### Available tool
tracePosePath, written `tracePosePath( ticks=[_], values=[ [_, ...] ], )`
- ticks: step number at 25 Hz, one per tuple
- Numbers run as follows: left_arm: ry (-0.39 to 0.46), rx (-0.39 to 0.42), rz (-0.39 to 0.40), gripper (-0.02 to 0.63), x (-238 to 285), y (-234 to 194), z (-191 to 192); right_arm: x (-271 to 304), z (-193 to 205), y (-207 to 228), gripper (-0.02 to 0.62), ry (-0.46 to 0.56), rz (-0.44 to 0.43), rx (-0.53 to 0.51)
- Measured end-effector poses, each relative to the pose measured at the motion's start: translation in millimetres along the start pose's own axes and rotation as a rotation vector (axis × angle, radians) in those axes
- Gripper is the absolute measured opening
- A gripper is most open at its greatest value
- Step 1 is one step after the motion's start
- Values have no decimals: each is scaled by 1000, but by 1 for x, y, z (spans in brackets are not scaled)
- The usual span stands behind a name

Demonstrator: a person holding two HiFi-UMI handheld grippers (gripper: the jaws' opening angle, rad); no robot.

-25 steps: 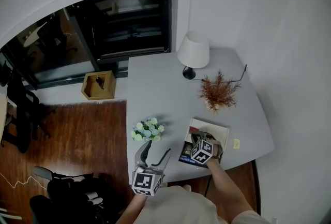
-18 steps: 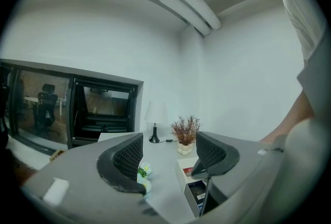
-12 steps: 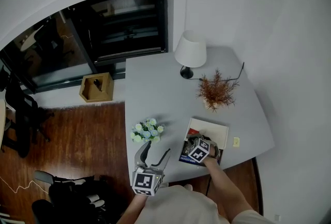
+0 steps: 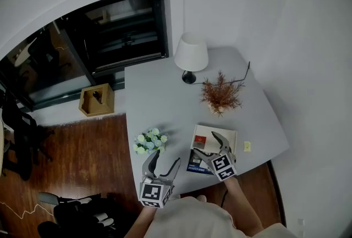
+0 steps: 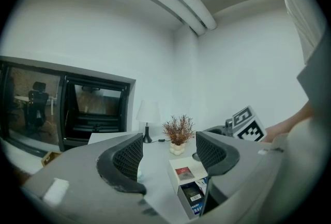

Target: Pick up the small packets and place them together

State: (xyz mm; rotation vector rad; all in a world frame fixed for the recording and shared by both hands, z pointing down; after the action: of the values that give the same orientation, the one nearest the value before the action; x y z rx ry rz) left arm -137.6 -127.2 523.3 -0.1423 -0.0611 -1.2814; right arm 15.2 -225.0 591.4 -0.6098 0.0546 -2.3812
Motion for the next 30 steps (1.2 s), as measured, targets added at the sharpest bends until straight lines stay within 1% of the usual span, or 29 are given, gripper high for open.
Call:
tracePosePath(
  ticks=[1, 3, 4, 7, 8, 10, 13, 17, 19, 21, 22, 24, 26, 27, 28, 30],
  values=[
    [9, 2, 12, 322, 2, 3, -2, -19, -14, 5, 436, 83, 35, 39],
    [25, 8, 34, 318, 6, 7, -4, -58, -33, 15, 424, 202, 130, 74],
    [30, 12, 43, 314, 7, 10, -6, -76, -39, 17, 405, 248, 172, 90],
    [52, 8, 66, 307, 8, 17, -12, -120, -44, 21, 400, 353, 264, 181],
    [57, 10, 71, 307, 8, 20, -14, -130, -40, 21, 400, 370, 282, 214],
    [55, 30, 69, 318, 7, 23, -16, -143, -28, 18, 400, 385, 287, 261],
    [44, 57, 68, 322, 7, 27, -16, -154, -11, 12, 400, 386, 285, 295],
    [48, 22, 70, 322, 6, 27, -12, -165, 1, 9, 399, 375, 326, 307],
    [51, 17, 57, 321, 4, 25, -11, -168, 1, 7, 399, 369, 327, 301],
    [51, 23, 50, 321, 2, 26, -10, -166, 3, 4, 399, 342, 294, 279],
    [53, 23, 49, 321, 2, 26, -11, -163, 8, 4, 399, 313, 262, 264],
    [53, 22, 43, 321, 2, 26, -10, -152, 25, 5, 397, 209, 185, 238],
    [47, 19, 32, 321, 1, 24, -7, -138, 50, 6, 391, 60, 117, 205],
    [42, 17, 28, 321, 0, 24, -4, -132, 65, 6, 318, -16, 92, 185],
    [37, 17, 26, 322, 0, 24, -3, -125, 80, 5, 268, -88, 73, 167],
    [29, 18, 25, 322, -1, 24, -2, -112, 110, 3, 268, -221, 38, 134]
  ],
)
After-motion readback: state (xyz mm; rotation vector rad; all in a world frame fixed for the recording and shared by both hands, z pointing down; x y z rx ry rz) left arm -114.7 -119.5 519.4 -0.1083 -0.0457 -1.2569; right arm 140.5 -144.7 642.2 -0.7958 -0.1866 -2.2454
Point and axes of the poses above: the fingertips, and each gripper's own axes: x forward along the fingers, y to its right, z out of its underside, the point moved 3 cm from there along -x, backward along the fingers, and after that the axes turned 3 degrees about -z, right-handed, at the moved point
